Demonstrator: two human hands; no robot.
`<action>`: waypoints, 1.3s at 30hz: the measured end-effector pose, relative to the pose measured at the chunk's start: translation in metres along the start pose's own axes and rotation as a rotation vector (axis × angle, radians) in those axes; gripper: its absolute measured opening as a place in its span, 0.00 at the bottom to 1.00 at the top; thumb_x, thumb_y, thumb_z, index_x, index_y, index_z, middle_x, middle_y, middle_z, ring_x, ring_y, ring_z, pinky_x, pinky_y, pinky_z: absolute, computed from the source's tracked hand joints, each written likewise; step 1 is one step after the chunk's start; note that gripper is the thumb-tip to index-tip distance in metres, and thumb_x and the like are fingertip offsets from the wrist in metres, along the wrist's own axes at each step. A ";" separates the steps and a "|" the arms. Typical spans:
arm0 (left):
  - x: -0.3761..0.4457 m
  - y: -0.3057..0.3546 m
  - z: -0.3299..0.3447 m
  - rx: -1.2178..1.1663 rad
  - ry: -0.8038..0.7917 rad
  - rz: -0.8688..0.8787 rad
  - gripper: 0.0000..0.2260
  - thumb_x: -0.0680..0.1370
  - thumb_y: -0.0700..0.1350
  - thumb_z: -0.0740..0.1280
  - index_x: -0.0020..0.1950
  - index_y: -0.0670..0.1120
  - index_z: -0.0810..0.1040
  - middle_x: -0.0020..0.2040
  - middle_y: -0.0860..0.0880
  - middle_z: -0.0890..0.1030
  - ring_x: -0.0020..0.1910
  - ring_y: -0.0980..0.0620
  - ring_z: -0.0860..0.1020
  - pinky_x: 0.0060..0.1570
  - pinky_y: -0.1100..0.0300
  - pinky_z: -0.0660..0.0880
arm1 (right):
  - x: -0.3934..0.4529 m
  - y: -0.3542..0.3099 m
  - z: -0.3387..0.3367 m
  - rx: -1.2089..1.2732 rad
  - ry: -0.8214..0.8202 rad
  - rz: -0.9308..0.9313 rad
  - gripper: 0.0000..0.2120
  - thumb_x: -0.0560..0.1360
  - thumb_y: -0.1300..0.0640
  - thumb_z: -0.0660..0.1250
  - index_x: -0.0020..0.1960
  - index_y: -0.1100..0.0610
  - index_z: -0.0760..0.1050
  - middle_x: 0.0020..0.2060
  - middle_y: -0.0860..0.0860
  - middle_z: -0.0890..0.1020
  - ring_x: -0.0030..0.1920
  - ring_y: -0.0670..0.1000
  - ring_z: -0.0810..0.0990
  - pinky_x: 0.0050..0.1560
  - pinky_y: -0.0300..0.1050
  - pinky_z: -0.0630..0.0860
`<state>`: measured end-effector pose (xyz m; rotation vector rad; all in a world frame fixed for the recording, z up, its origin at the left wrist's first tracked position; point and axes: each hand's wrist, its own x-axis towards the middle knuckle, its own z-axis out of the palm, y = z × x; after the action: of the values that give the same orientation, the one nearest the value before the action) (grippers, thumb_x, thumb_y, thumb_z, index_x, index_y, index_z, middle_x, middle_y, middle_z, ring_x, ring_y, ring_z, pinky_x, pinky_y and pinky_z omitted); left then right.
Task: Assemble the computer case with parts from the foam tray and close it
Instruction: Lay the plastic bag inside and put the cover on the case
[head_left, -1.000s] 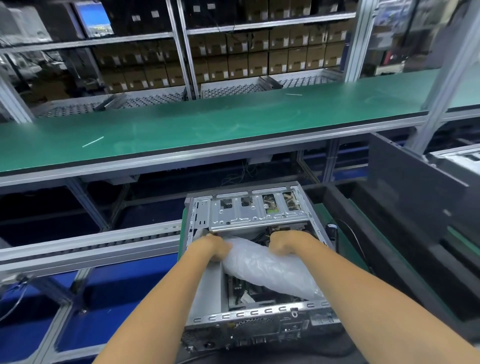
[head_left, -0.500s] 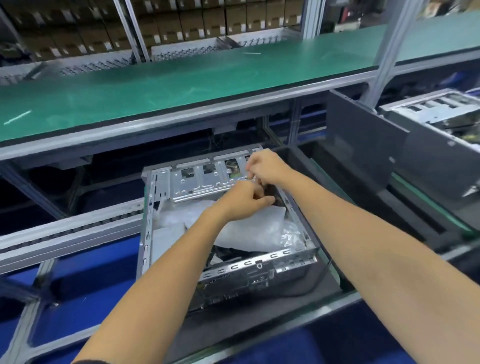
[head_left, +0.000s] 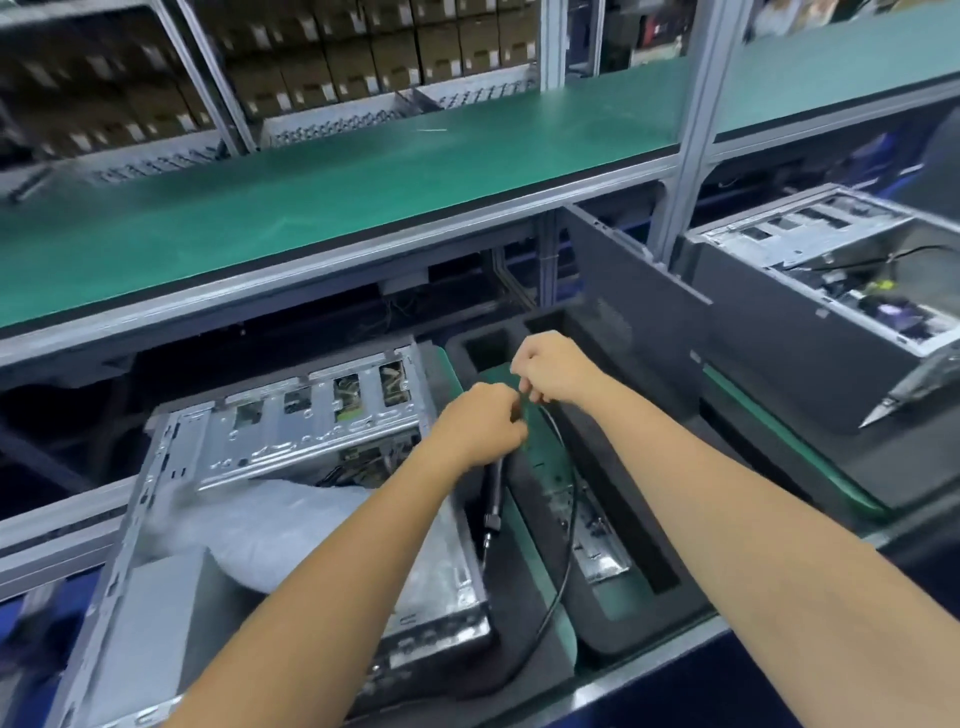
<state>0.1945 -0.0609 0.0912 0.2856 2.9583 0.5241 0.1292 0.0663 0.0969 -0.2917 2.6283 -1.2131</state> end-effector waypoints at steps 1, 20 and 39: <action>0.011 0.005 0.004 -0.006 0.003 -0.049 0.10 0.73 0.43 0.62 0.32 0.44 0.66 0.31 0.47 0.71 0.32 0.46 0.70 0.30 0.58 0.65 | 0.002 0.009 -0.007 -0.038 0.007 -0.007 0.11 0.78 0.64 0.59 0.44 0.67 0.78 0.39 0.62 0.84 0.28 0.51 0.79 0.29 0.43 0.76; 0.188 0.128 0.004 -0.673 0.147 -0.199 0.04 0.76 0.39 0.58 0.48 0.43 0.72 0.48 0.44 0.78 0.46 0.44 0.78 0.37 0.54 0.74 | 0.087 0.044 -0.149 -0.480 0.198 0.181 0.19 0.81 0.55 0.61 0.67 0.65 0.66 0.63 0.61 0.75 0.59 0.60 0.75 0.54 0.51 0.73; 0.206 0.173 0.008 -0.837 0.095 -0.370 0.06 0.76 0.38 0.59 0.52 0.41 0.69 0.43 0.45 0.72 0.35 0.51 0.70 0.28 0.60 0.65 | 0.073 0.075 -0.195 0.351 0.348 0.236 0.08 0.77 0.58 0.61 0.41 0.60 0.74 0.32 0.52 0.77 0.35 0.51 0.71 0.39 0.45 0.67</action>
<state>0.0237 0.1441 0.1265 -0.3677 2.4725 1.6263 -0.0032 0.2350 0.1533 0.3102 2.5507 -1.7270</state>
